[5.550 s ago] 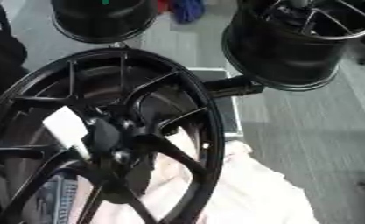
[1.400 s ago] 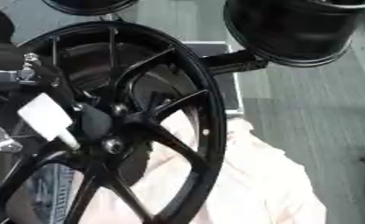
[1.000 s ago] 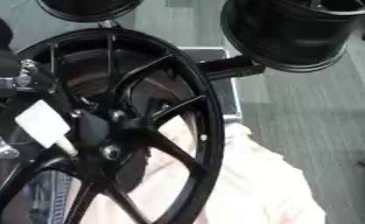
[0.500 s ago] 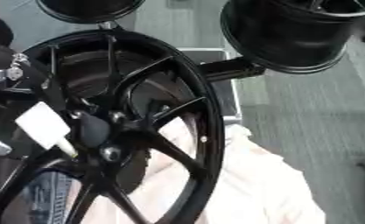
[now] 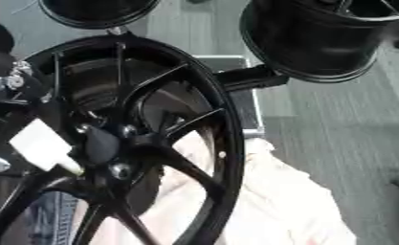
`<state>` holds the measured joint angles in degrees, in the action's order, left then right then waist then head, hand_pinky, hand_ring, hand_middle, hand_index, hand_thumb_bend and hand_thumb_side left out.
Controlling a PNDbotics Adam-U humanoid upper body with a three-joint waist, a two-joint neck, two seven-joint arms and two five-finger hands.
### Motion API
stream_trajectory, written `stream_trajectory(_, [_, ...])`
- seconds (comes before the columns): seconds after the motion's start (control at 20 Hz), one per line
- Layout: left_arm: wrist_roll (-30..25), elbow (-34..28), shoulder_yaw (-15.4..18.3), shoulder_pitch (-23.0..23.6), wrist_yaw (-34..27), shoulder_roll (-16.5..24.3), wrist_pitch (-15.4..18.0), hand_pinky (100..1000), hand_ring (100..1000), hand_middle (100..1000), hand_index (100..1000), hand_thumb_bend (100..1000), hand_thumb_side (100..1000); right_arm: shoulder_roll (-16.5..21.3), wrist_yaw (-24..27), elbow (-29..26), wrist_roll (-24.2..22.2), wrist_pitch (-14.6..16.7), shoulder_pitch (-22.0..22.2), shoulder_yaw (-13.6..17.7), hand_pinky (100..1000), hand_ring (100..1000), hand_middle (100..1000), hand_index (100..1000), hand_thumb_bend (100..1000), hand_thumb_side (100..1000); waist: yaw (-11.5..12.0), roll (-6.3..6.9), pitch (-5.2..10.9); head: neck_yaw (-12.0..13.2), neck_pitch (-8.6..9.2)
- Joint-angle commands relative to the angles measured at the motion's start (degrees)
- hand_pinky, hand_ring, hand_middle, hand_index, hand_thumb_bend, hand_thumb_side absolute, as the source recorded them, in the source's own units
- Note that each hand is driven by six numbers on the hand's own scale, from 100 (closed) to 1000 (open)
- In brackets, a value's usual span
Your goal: Pull the pin out of the wheel hub.
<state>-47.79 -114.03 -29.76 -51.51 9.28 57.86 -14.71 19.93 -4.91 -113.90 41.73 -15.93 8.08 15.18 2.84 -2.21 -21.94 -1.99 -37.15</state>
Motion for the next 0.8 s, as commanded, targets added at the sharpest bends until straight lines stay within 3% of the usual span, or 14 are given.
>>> stream_trajectory(0.05, [0.1,-0.6,0.2,-1.1,1.1,0.6,-0.6,700,564,451,603,448,100,0.6,0.1,-0.7,0.4,0.0,-0.1,0.5,550,594,558,635,100,470,-0.1,0.08,1.01,0.1,0.88])
stream_trajectory(0.5, [5.3,-0.6,0.9,-1.6,3.2,-0.1,-2.6,644,473,318,475,390,100,0.6,0.3,-0.7,0.6,0.0,-0.1,0.5,549,593,558,634,100,470,-0.2,0.13,1.21,0.2,0.86])
stream_trajectory(0.7, [7.3,-0.6,2.8,-2.1,1.0,-0.4,-3.4,638,450,279,434,337,119,0.7,0.2,-0.7,0.8,-0.1,0.1,0.5,549,592,557,634,100,475,-0.1,0.15,1.48,0.2,0.62])
stream_trajectory(0.8, [7.9,-0.6,3.8,-2.4,-0.2,-0.5,-3.2,636,443,266,420,368,100,0.8,0.1,-0.7,0.8,-0.1,0.2,0.6,549,592,557,634,100,470,0.0,0.18,1.65,0.1,0.60])
